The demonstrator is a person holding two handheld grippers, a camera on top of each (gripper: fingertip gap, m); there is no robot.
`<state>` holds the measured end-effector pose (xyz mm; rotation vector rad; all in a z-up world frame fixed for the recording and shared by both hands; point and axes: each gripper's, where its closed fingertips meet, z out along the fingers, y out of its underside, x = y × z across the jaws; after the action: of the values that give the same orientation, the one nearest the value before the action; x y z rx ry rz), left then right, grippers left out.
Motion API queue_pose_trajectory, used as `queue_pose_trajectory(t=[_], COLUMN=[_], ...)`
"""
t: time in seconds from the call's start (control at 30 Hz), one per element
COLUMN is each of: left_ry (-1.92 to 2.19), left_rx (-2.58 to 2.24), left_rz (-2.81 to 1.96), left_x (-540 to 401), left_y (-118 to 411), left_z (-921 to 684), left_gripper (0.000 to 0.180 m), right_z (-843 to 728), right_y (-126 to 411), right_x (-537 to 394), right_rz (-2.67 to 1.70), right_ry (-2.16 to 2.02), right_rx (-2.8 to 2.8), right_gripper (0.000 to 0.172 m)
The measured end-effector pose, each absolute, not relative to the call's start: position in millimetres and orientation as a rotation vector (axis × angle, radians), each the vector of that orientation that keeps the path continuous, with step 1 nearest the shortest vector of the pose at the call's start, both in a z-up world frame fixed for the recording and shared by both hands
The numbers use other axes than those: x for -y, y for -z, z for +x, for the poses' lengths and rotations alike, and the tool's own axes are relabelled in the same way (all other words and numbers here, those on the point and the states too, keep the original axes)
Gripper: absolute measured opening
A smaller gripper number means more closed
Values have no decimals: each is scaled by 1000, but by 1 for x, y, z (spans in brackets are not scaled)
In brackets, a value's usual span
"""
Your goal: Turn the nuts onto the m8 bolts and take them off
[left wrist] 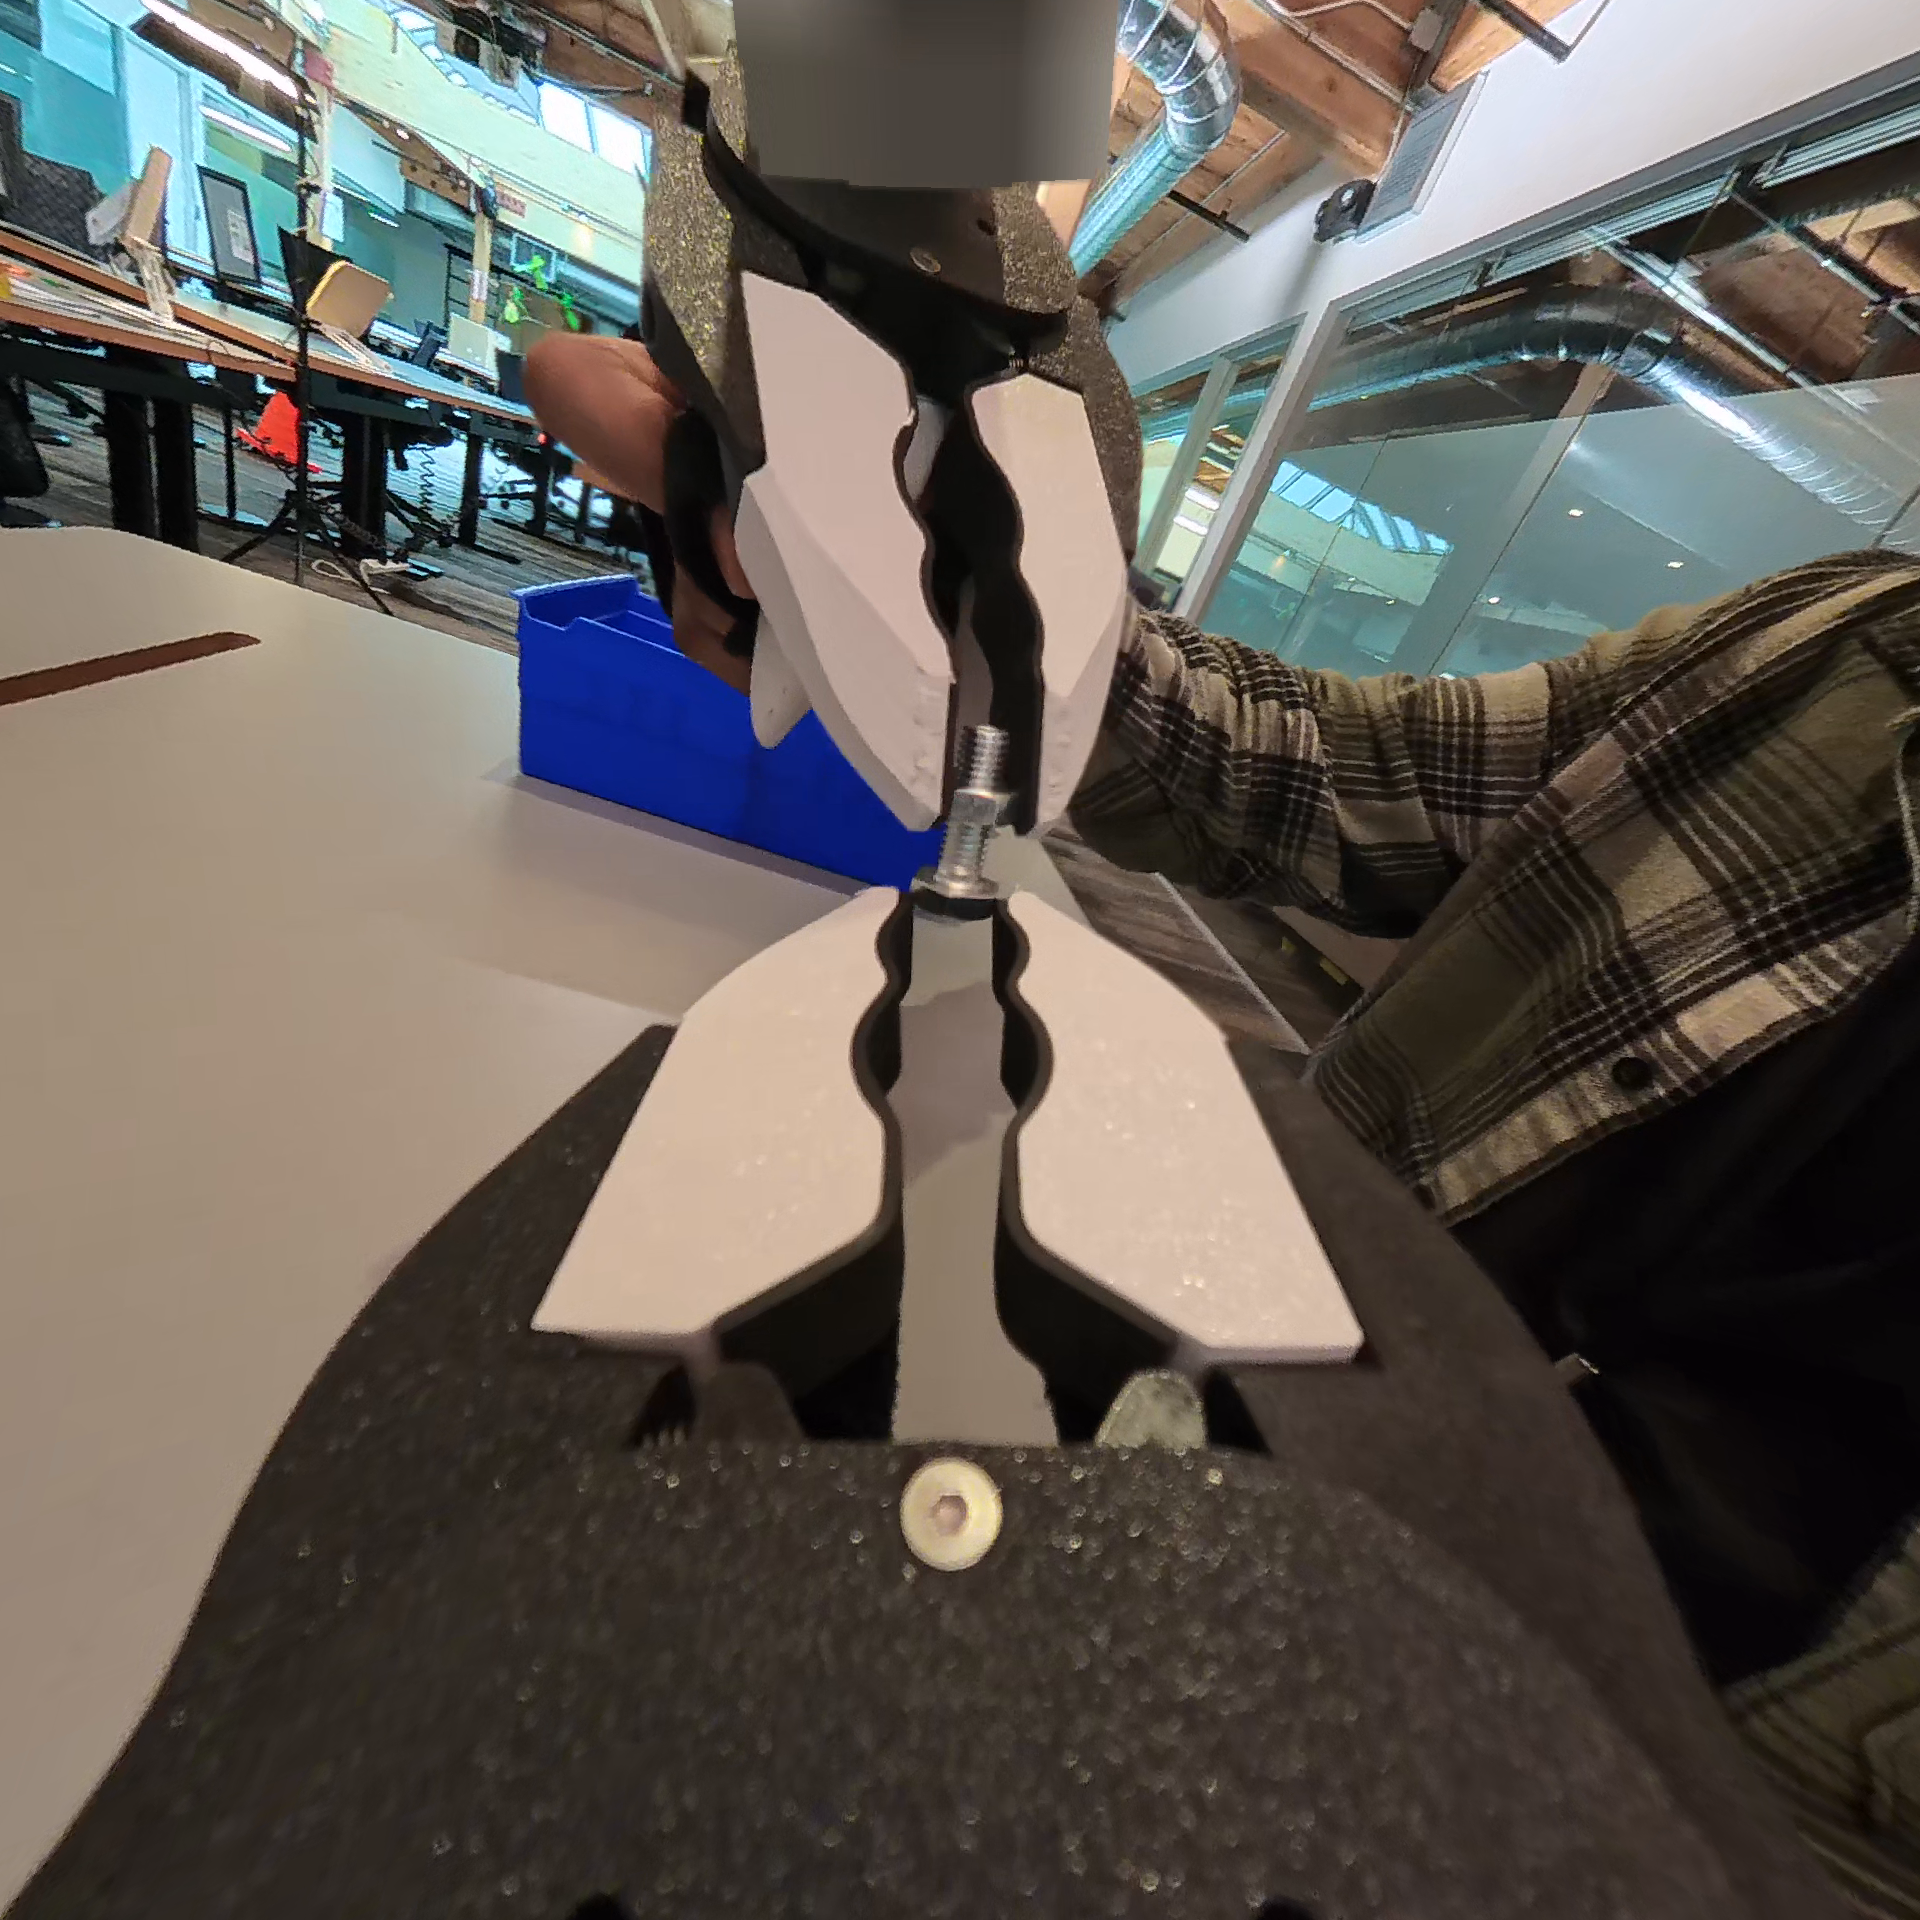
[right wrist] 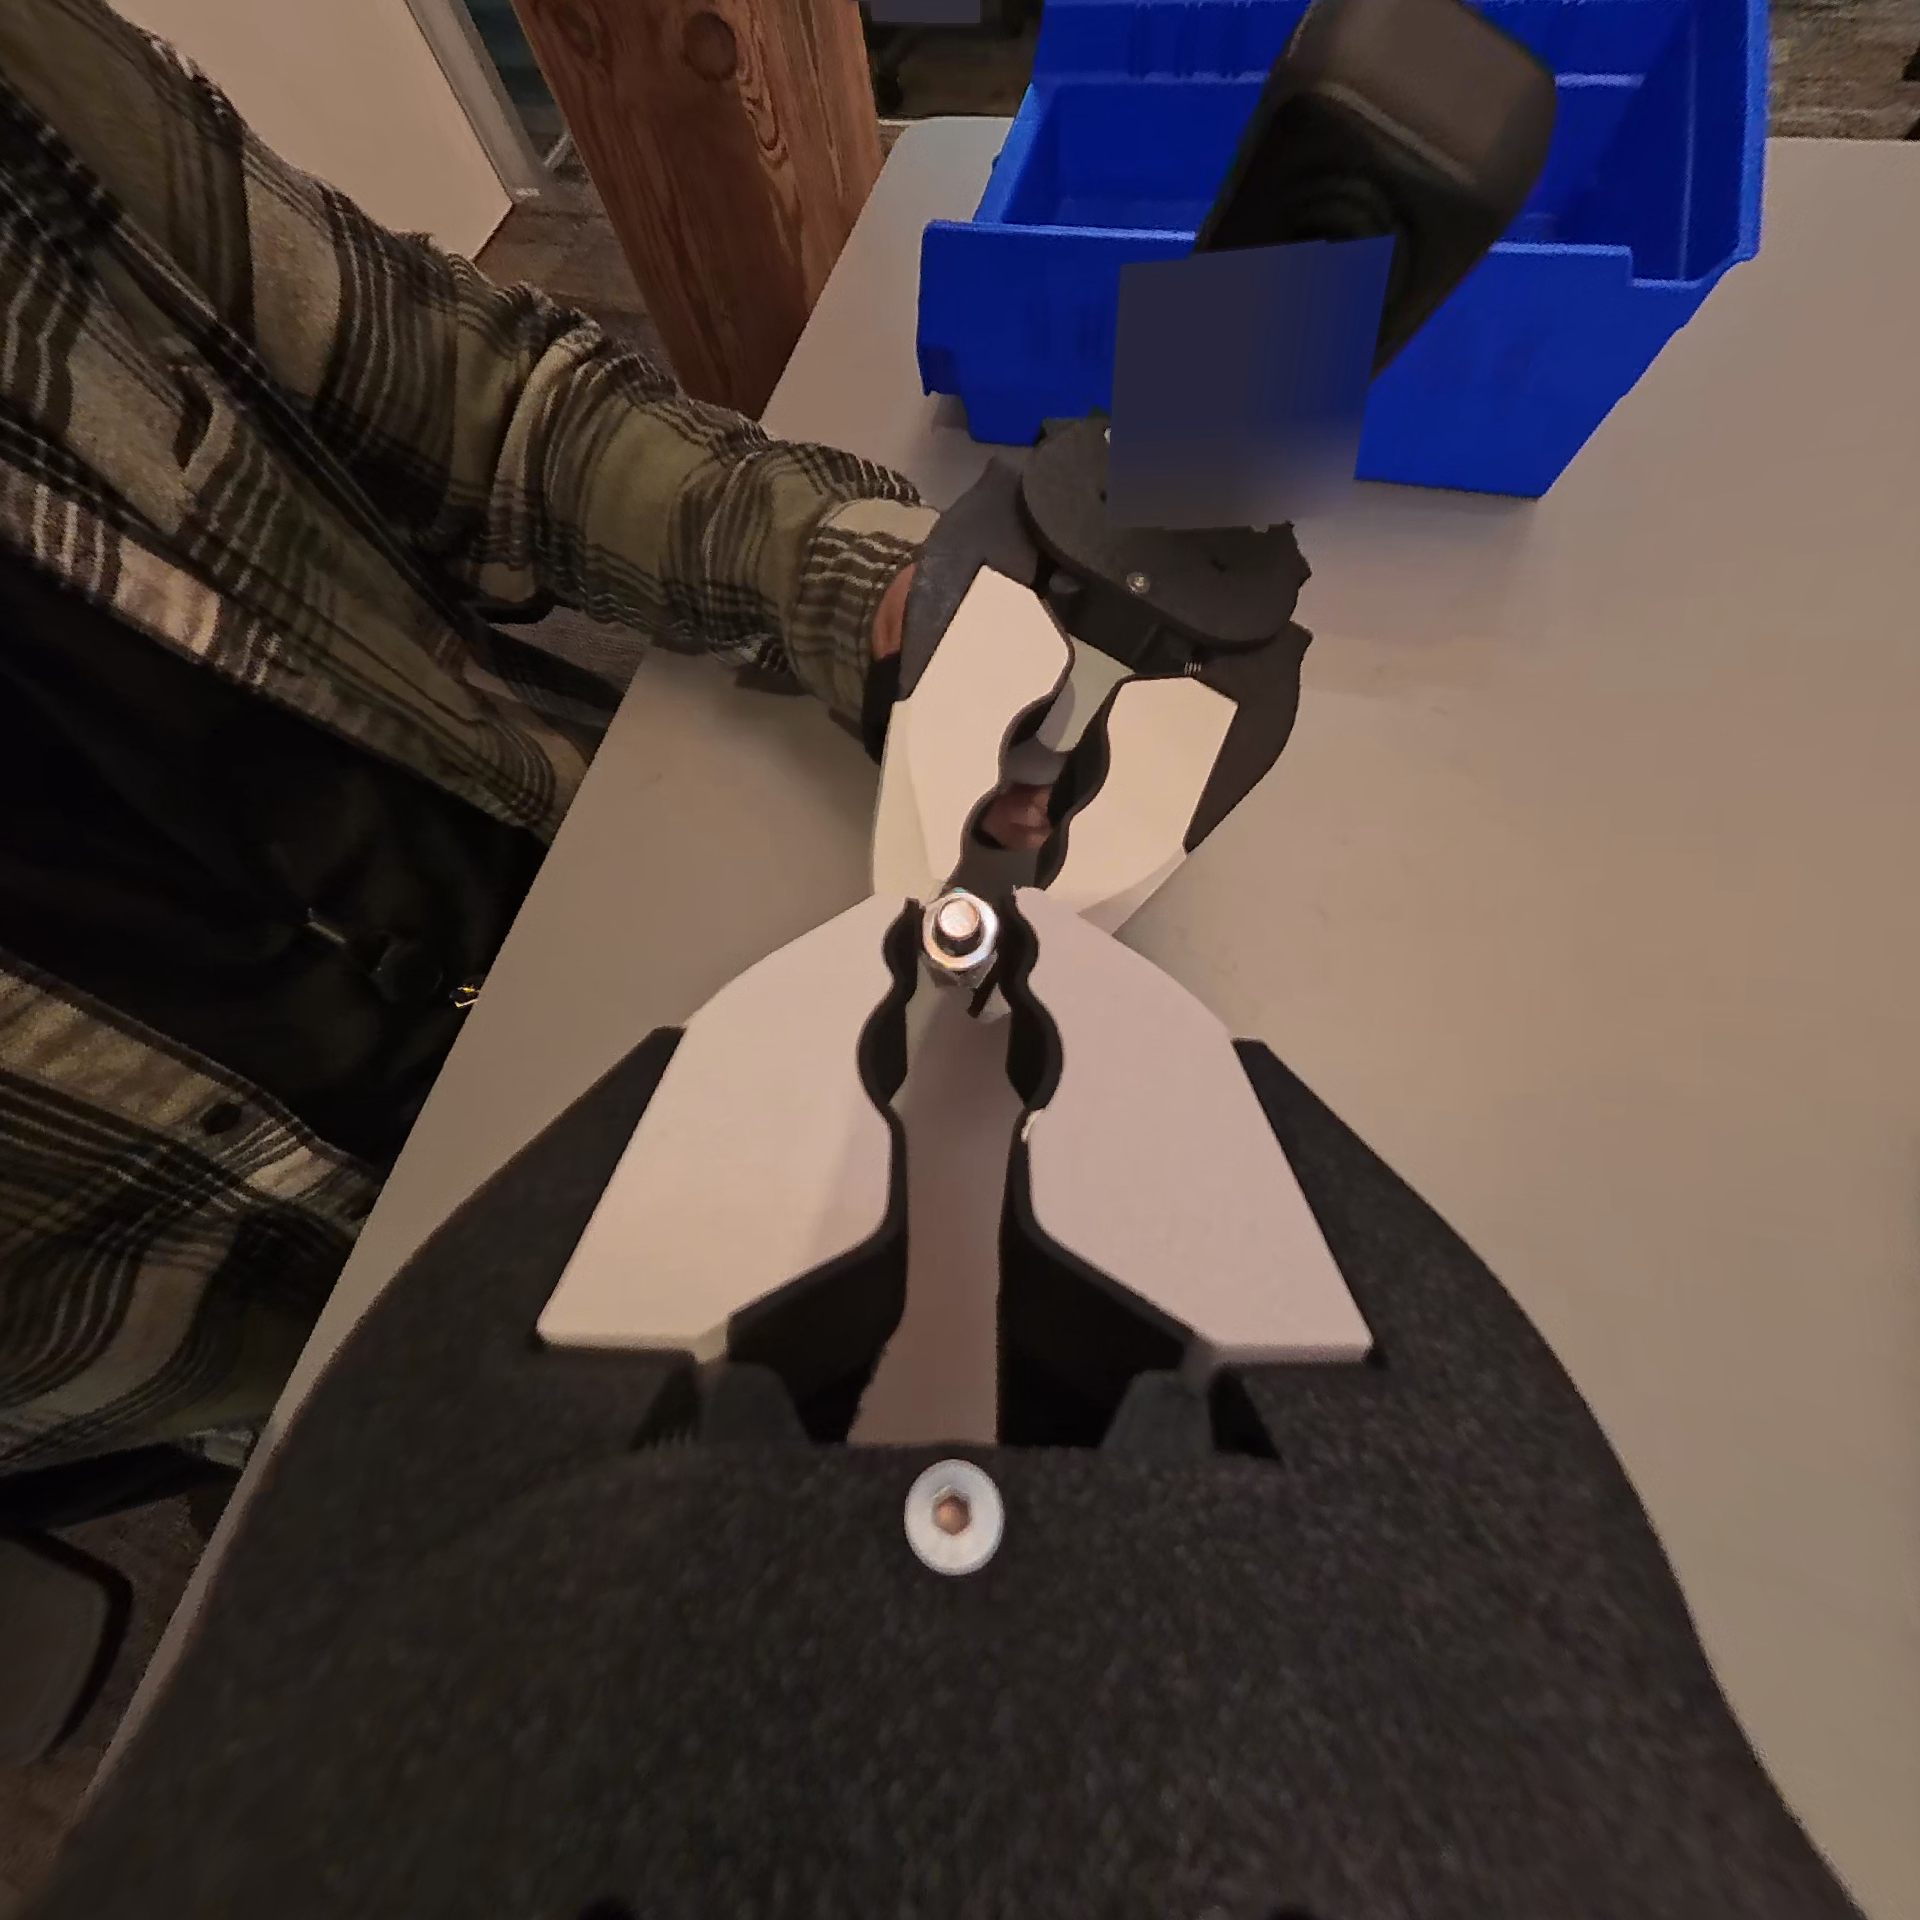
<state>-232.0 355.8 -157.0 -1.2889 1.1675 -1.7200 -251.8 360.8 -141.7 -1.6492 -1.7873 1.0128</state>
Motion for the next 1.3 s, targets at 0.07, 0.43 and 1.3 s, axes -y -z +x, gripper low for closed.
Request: queue_pose_trajectory(t=[0.07, 0.43, 1.3], left_ry=[1697, 1584, 1562], left_rx=[-1167, -1158, -1049], left_rz=[-1286, -1287, -1206], left_x=[-356, -362, -362], left_y=[156, 155, 144], left_z=[-232, -230, -234], left_gripper=[15, 19, 15], right_z=[-251, -253, -252], right_y=[142, 142, 119], right_x=[-360, -365, -370], right_rz=[-1657, -1676, -1585], right_ry=[-1029, -1086, -1058], right_rx=[1785, 1721, 1180], right_gripper=[14, 14, 65])
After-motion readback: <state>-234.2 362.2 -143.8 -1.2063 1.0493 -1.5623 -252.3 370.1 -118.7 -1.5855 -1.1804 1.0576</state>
